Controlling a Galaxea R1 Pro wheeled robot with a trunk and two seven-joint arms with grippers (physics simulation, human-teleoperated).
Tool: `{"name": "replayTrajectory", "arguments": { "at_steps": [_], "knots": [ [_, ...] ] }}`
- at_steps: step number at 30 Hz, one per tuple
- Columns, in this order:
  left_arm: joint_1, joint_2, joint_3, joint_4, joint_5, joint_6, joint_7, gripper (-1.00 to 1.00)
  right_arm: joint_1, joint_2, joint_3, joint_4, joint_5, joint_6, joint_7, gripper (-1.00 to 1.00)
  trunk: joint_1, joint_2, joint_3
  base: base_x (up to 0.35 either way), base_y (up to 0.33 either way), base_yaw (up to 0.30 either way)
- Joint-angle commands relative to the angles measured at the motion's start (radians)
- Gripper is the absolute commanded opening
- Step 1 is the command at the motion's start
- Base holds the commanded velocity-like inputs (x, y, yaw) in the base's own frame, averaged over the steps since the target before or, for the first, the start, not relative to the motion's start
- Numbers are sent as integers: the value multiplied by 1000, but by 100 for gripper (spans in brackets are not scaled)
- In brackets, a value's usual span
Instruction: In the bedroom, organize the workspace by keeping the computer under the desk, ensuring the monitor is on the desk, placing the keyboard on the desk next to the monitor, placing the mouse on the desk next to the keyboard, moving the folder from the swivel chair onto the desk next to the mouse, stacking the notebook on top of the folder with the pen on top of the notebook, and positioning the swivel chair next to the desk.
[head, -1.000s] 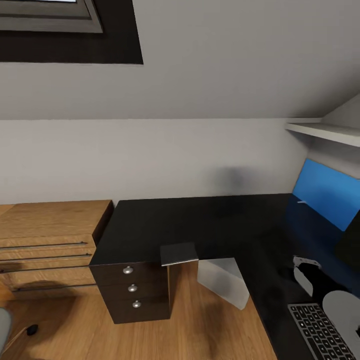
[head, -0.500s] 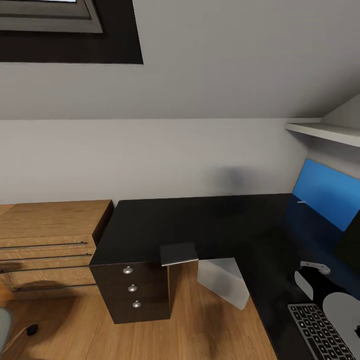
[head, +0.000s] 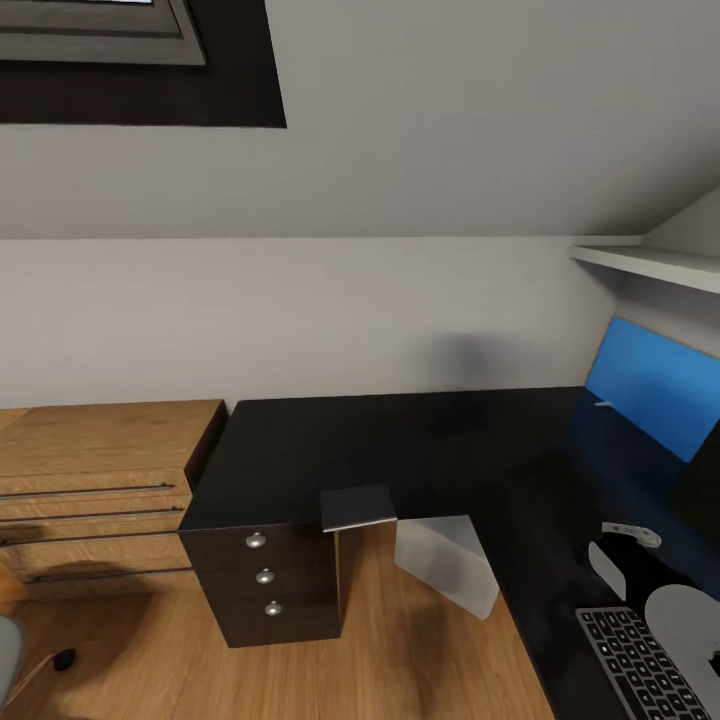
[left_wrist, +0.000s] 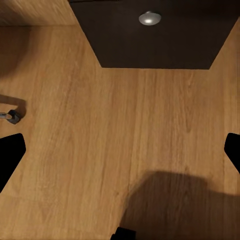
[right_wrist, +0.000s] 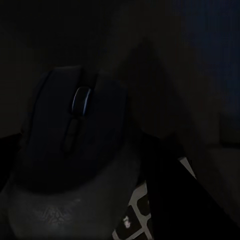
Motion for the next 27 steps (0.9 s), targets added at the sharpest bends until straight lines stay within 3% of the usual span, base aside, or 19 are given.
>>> {"name": "replayTrajectory", "arguments": {
  "at_steps": [1, 19, 25, 26, 27],
  "knots": [
    [-1, 1, -8, -2, 10, -5, 6, 100, 0, -1, 9, -2, -13, 4, -8, -100, 4, -8, -5, 0, 0, 0],
    [-1, 1, -8, -2, 10, -5, 5, 100, 0, -1, 9, -3, -14, 3, -8, -100, 73, -134, -61, 0, 0, 0],
    [-1, 1, -8, -2, 10, -5, 6, 100, 0, -1, 9, -3, -13, 3, -8, -100, 73, -134, -61, 0, 0, 0],
    [-1, 1, -8, -2, 10, -5, 6, 100, 0, -1, 9, -4, -14, 3, -8, 100, 73, -134, -61, 0, 0, 0],
    [-1, 1, -8, -2, 10, -5, 5, 100, 0, -1, 9, -4, -14, 3, -8, 100, 73, -134, -61, 0, 0, 0]
  ]
}}
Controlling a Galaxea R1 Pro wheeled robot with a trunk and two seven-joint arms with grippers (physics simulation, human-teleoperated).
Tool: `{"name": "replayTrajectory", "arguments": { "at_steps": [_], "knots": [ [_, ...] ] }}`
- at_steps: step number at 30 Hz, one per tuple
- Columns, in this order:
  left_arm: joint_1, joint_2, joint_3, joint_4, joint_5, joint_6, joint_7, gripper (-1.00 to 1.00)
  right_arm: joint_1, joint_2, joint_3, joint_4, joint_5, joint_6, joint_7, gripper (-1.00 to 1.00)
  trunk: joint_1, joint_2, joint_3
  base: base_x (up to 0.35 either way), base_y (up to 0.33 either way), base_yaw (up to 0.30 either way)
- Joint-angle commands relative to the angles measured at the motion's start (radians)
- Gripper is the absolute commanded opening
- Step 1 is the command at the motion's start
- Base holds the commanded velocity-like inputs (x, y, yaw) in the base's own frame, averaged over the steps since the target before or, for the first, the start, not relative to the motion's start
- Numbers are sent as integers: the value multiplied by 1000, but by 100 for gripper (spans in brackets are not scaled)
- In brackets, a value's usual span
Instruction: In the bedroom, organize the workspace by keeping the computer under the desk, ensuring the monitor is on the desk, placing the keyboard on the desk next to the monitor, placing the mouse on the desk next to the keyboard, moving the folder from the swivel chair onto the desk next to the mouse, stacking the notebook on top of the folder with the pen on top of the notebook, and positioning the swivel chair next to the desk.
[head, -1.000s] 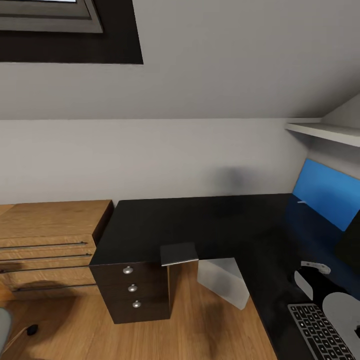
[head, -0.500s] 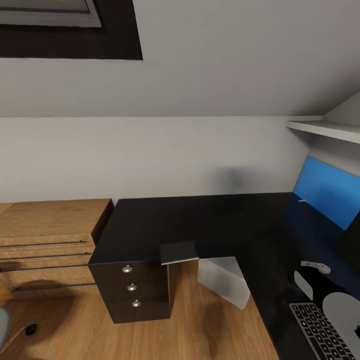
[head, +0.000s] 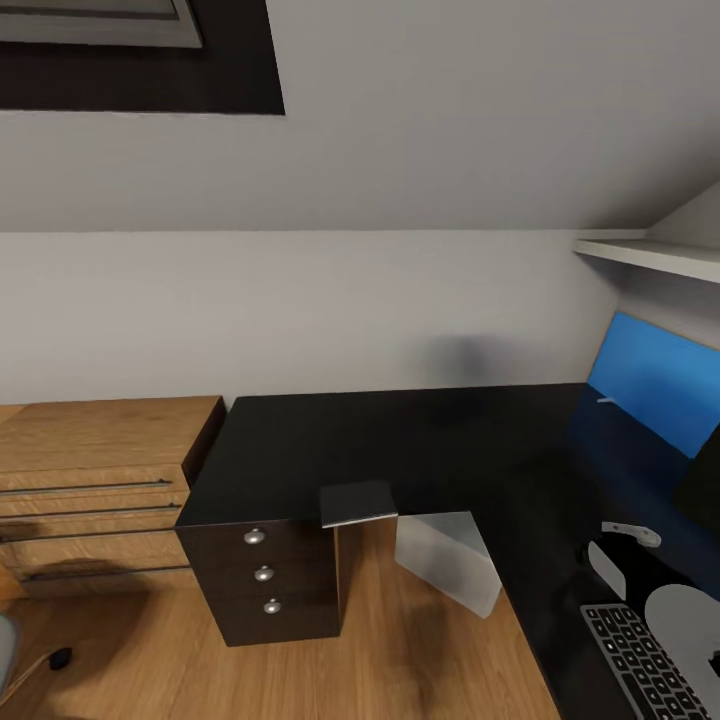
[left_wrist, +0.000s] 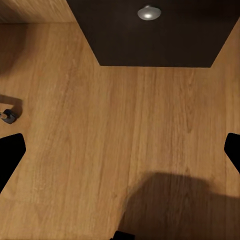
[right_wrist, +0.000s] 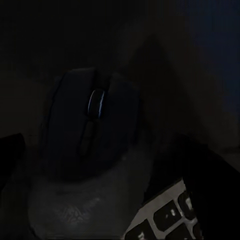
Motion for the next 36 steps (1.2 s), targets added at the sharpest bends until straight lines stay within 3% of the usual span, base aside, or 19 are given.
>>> {"name": "replayTrajectory", "arguments": {
  "at_steps": [1, 31, 36],
  "knots": [
    [-1, 1, -9, -2, 10, -5, 6, 100, 0, -1, 8, -3, -10, 6, -6, 100, 0, -1, -1, 0, 0, 0],
    [-1, 0, -9, -2, 11, -5, 5, 100, 0, -2, 3, -46, -12, -1, 2, 100, 0, -1, -1, 0, 0, 0],
    [-1, 0, -10, -2, 12, -5, 4, 100, 0, -3, -2, -77, -18, -108, 1, 100, 0, -1, -1, 0, 0, 0]
  ]
}}
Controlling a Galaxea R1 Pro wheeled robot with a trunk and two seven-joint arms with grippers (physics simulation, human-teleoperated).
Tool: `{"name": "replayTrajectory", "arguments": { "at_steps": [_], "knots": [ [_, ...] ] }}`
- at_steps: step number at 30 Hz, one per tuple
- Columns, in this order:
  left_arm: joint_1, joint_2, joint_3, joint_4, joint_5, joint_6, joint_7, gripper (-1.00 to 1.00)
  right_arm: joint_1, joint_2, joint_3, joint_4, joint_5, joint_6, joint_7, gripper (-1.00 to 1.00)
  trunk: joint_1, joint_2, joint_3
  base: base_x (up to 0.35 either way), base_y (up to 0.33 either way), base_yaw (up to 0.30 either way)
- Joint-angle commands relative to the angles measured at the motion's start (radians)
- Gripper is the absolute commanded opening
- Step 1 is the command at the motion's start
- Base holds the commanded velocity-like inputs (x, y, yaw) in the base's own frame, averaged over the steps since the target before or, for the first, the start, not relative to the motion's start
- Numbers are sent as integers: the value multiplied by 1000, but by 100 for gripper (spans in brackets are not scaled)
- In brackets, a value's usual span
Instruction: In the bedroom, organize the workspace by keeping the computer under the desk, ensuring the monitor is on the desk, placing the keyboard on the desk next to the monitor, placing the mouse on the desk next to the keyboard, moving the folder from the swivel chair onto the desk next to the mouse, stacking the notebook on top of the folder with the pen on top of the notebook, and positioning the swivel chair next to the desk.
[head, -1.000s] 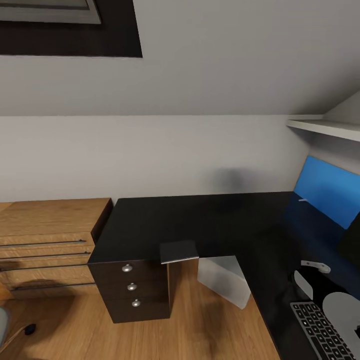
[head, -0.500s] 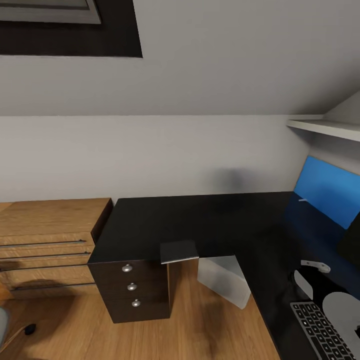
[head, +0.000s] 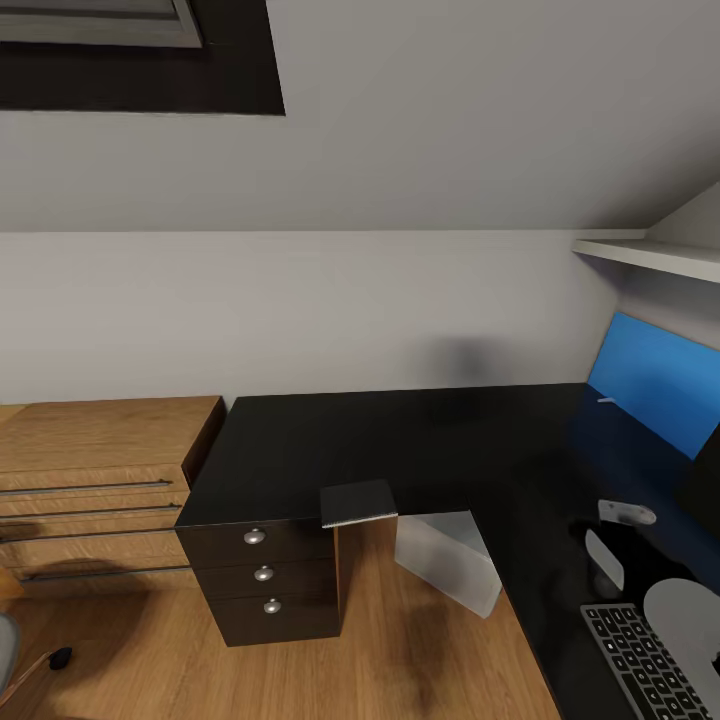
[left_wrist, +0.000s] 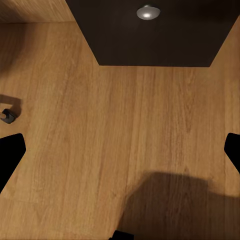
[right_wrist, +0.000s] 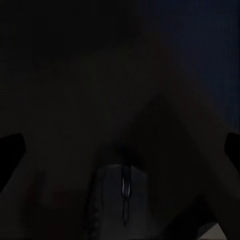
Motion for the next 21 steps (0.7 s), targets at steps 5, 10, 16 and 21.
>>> {"name": "replayTrajectory", "arguments": {
  "at_steps": [5, 10, 16, 21],
  "knots": [
    [-1, 1, -9, -2, 10, -4, 4, 100, 0, 0, 7, -9, -14, -74, -8, 100, 0, -1, -1, 0, 0, 0],
    [-1, 1, -9, -2, 10, -3, 3, 100, 0, 19, 8, -10, -17, -105, -10, 100, 0, -1, -1, 0, 0, 46],
    [-1, 0, -9, 0, 10, -3, 2, 100, 0, 87, 7, 2, -15, -211, -25, 100, 0, -1, -1, 0, 0, 234],
    [-1, 0, -9, 0, 9, -3, 2, 100, 0, 135, 6, 8, -12, -249, -67, 100, 0, -1, -1, 0, 0, 275]
  ]
}}
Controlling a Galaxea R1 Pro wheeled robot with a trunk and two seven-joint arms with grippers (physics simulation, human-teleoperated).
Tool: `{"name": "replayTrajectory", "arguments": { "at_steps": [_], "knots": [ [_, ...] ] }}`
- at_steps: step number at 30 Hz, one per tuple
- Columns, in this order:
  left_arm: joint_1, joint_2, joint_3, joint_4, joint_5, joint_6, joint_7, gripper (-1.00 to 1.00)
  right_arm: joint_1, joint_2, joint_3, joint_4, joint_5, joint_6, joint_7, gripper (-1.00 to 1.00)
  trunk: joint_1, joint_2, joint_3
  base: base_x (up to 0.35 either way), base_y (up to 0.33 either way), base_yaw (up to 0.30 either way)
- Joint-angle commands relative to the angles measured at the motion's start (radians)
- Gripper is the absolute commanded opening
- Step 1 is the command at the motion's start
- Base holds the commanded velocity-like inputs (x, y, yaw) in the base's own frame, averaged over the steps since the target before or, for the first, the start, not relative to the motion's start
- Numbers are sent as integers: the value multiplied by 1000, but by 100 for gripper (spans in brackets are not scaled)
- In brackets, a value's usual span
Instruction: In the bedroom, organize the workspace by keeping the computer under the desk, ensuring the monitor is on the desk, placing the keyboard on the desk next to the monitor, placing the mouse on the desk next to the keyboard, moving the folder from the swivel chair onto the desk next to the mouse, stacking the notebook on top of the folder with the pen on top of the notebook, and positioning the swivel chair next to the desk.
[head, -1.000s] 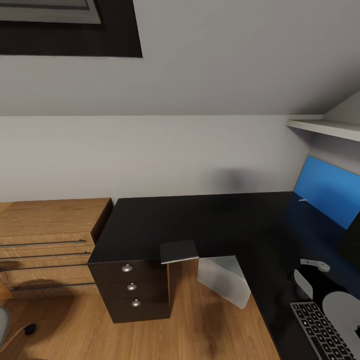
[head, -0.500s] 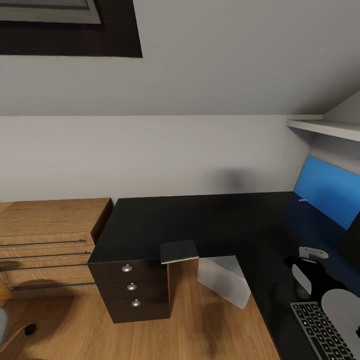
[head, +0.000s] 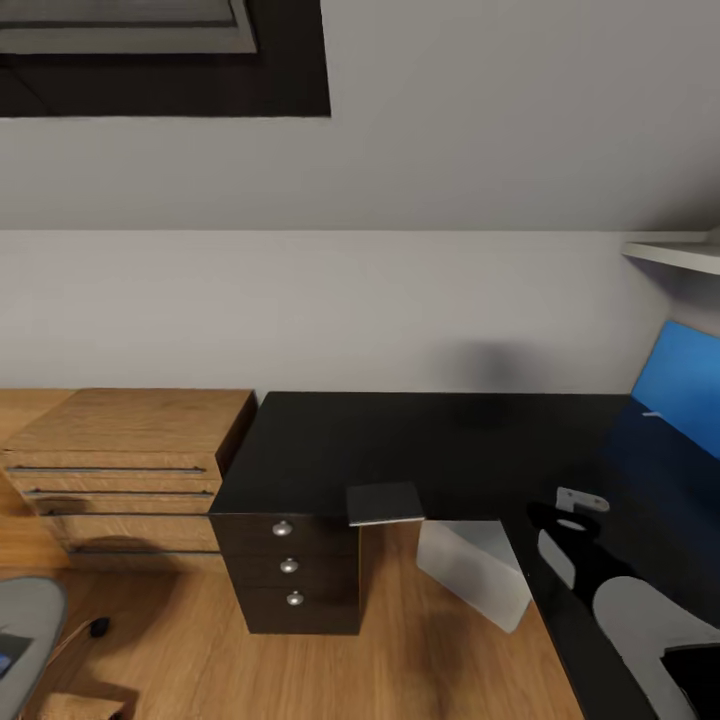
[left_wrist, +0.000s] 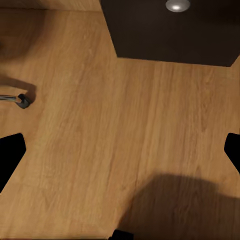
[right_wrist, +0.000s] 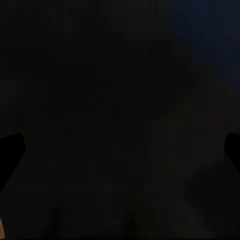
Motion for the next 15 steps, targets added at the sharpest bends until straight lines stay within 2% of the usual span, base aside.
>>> {"name": "replayTrajectory", "arguments": {
  "at_steps": [1, 5, 7, 9, 10, 12, 13, 15],
  "knots": [
    [-1, 1, -8, -1, 10, -5, 5, 100, 2, 11, 9, -2, -5, -11, -25, 100, 0, -1, -1, 0, 0, 277],
    [-1, 1, -9, 0, 11, -5, 4, 100, 26, 69, 11, -1, 1, -83, -93, 100, 0, -1, -1, 0, 0, 278],
    [-1, 2, -7, 4, 13, -5, 4, 100, 52, 110, 13, -1, 16, -122, -115, 100, 0, -1, -1, 0, 0, 278],
    [-1, 3, -4, 6, 15, -7, 3, 100, 79, 152, 14, 0, 50, -161, -125, 100, 0, -1, -1, 0, 0, 278],
    [-1, 3, -3, 7, 15, -7, 3, 100, 85, 163, 14, 1, 61, -171, -126, 100, 0, -1, -1, 0, 0, 278],
    [-1, 5, -1, 8, 16, -6, 3, 100, 110, 213, 14, 18, 102, -220, -129, 100, 0, -1, -1, 0, 0, 278],
    [-1, 4, -2, 12, 17, -6, 3, 100, 126, 247, 13, 51, 126, -264, -131, 100, 0, -1, -1, 0, 0, 278],
    [-1, 4, -3, 22, 18, -6, 3, 100, 138, 278, 14, 101, 146, -320, -131, 100, 0, -1, -1, 0, 0, 278]
  ]
}}
